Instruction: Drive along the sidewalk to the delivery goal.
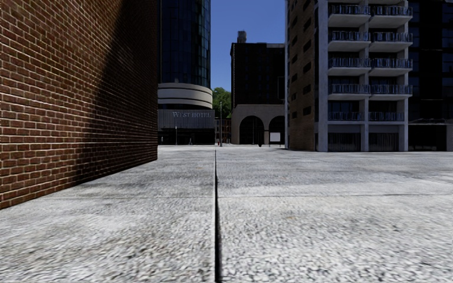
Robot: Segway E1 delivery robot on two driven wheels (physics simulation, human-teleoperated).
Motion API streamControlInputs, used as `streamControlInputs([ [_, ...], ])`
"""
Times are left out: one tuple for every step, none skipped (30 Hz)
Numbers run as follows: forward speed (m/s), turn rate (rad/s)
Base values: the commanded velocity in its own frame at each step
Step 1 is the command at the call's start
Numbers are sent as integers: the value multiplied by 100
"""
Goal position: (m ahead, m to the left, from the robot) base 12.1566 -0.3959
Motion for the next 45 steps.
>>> streamControlInputs([
  [200, 0],
  [200, 0],
  [200, 0],
  [200, 0],
  [200, 0],
  [200, 0],
  [200, 0],
  [200, 0],
  [200, 0],
  [200, 0],
  [200, 0],
  [200, 0],
  [200, 0],
  [200, 0],
  [200, 0],
  [200, 0],
  [200, 0],
  [200, 0],
  [200, 0],
  [200, 0],
  [200, 0],
  [200, 0],
  [200, 0],
  [200, 0],
  [200, 0],
  [200, 0],
  [200, -41],
  [200, -69],
  [200, -120],
  [200, -120],
  [200, -120],
  [200, -120],
  [200, -120],
  [200, -108],
  [200, -87],
  [200, -9],
  [200, -9],
  [200, -3],
  [200, -1],
  [200, 0],
  [200, 0],
  [200, 0],
  [200, 0],
  [200, 0],
  [200, 0],
])
